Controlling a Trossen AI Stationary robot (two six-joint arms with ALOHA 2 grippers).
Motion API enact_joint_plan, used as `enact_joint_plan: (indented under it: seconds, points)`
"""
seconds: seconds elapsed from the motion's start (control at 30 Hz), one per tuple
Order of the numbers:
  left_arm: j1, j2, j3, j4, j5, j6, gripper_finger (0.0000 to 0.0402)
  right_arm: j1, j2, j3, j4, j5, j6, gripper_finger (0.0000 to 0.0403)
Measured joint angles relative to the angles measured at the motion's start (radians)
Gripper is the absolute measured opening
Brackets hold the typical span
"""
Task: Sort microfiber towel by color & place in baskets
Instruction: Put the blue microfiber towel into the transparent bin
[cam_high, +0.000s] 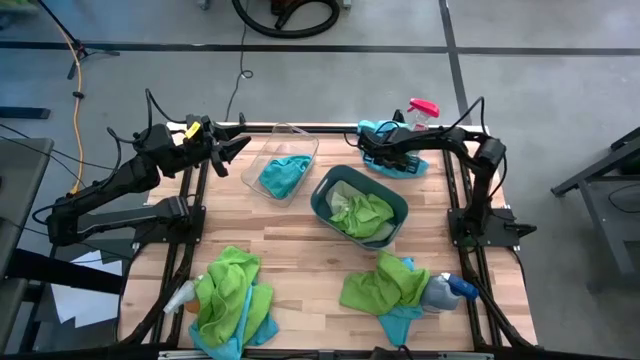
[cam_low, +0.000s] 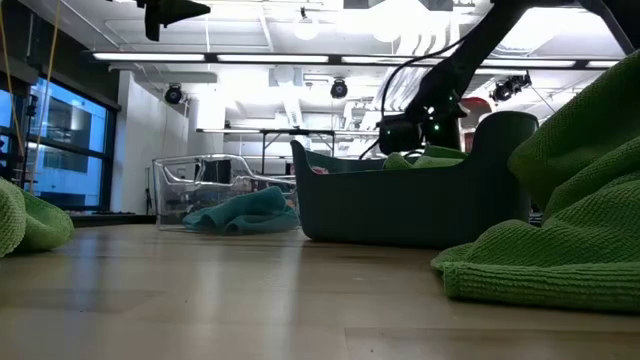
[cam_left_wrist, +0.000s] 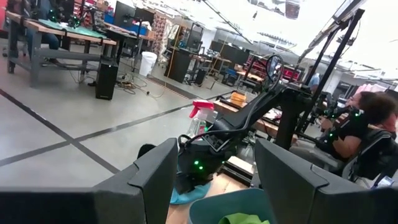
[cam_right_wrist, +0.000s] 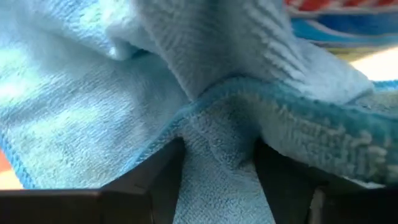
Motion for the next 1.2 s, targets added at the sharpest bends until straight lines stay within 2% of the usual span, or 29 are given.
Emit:
enact_joint_plan:
  seconds: [0.1, 0.23, 0.3, 0.53, 0.73, 1.0, 1.1, 1.2]
  points:
    - [0.000, 0.000, 0.000, 0.001, 0.000, -0.001, 0.0201, 0.000, 0.014, 0.004, 0.005, -0.007, -0.062, 0.0140]
    - [0.000, 0.000, 0.000, 0.001, 0.000, -0.010, 0.0201, 0.003, 0.015, 0.003, -0.012, -0.006, -0.140, 0.0034]
    - [0.000, 0.000, 0.000, 0.001, -0.001, -0.010, 0.0201, 0.008, 0.009, 0.002, -0.015, 0.002, -0.176, 0.0013]
    - [0.000, 0.000, 0.000, 0.001, -0.011, -0.010, 0.0201, 0.054, -0.073, -0.004, -0.030, 0.051, -0.274, 0.0005]
    - [0.000, 0.000, 0.000, 0.002, -0.025, 0.001, 0.0201, 0.122, -0.237, -0.003, 0.016, 0.103, -0.332, 0.0003]
    - [0.000, 0.020, 0.000, 0.118, -0.065, 0.052, 0.0201, 0.222, -0.502, -0.002, 0.260, 0.186, -0.504, 0.0001]
    - [0.000, 0.055, 0.000, 0.214, -0.065, 0.053, 0.0201, 0.246, -0.583, -0.002, 0.368, 0.177, -0.593, 0.0001]
    - [-0.001, 0.110, 0.003, 0.305, -0.061, 0.053, 0.0201, 0.269, -0.640, -0.001, 0.479, 0.107, -0.701, 0.0001]
